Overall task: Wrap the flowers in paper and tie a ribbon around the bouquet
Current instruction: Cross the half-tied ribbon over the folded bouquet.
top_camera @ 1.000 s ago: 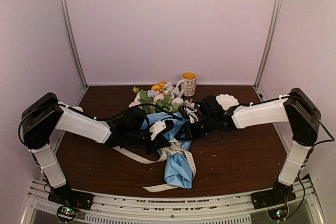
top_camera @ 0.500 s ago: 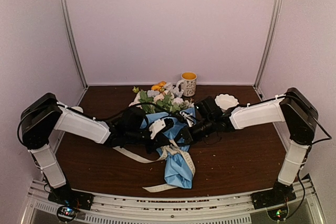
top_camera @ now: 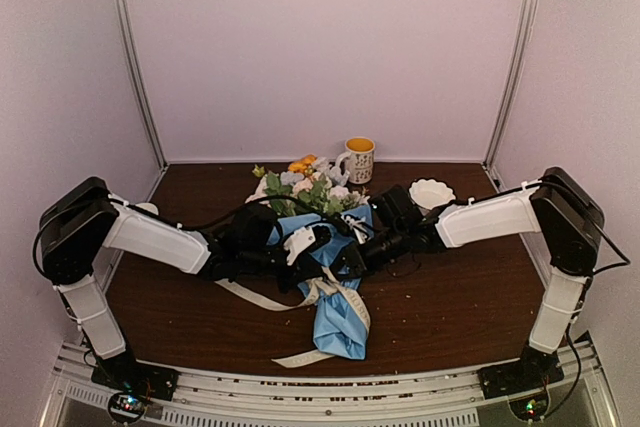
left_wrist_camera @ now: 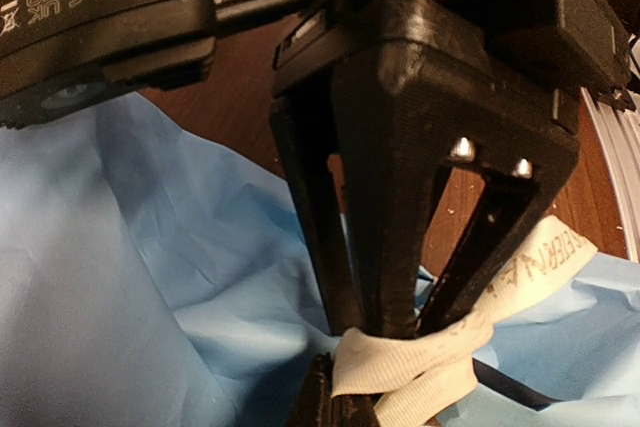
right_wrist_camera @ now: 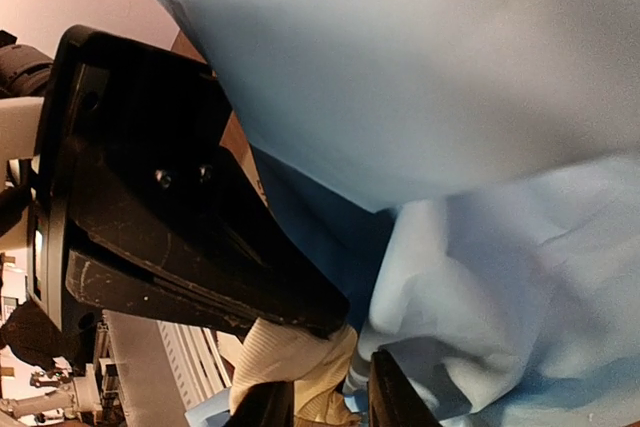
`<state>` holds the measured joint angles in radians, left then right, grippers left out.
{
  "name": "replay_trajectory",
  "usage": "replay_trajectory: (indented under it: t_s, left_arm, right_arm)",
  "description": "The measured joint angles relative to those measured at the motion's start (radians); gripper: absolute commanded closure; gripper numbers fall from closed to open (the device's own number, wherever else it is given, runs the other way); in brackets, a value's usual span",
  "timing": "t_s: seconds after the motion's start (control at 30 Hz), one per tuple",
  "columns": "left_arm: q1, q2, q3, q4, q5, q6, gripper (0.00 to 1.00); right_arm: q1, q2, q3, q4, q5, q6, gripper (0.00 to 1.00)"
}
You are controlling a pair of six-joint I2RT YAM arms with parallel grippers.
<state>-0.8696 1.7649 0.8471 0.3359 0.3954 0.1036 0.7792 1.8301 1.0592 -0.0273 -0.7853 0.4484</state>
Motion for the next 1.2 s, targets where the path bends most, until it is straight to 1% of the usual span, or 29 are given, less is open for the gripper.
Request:
replay_trajectory:
  t_s: [0.27,0.5,0.57,0.63,0.77,0.93,1.1,1.2]
  left_arm:
    - [0.0,0.0,0.0,-0.001,-0.004,0.0,1.0]
    - [0.0,0.0,0.0,-0.002,-0.011,0.0,1.0]
    - [0.0,0.0,0.0,-0.002,-0.014,0.0,0.83]
    - [-0.001,0.0,0.0,-0.002,-0.019,0.005,0.67]
    - [-0.001,-0.013,0.0,-0.035,-0.034,0.002,0.5]
    - [0.0,-0.078,0.006,-0.126,-0.035,0.012,0.38]
    - [0.003,-0.16,0.006,-0.193,-0.017,0.024,0.31]
    - [0.007,-0.198,0.006,-0.249,-0.013,0.034,0.24]
  right_arm:
    - [0.006,0.001,0.003,-0.001,0.028,0.003,1.0]
    - [0.006,0.0,0.004,-0.012,0.067,-0.001,1.0]
    - [0.007,-0.003,0.004,-0.017,0.08,-0.002,1.0]
    - [0.008,-0.01,0.004,-0.023,0.097,-0.001,1.0]
    - [0.008,-0.017,0.004,-0.04,0.129,-0.001,1.0]
    - [0.008,-0.019,0.004,-0.041,0.154,0.001,1.0]
    - [0.008,-0.024,0.004,-0.042,0.176,0.003,1.0]
    - [0.008,-0.036,0.004,-0.044,0.186,0.004,1.0]
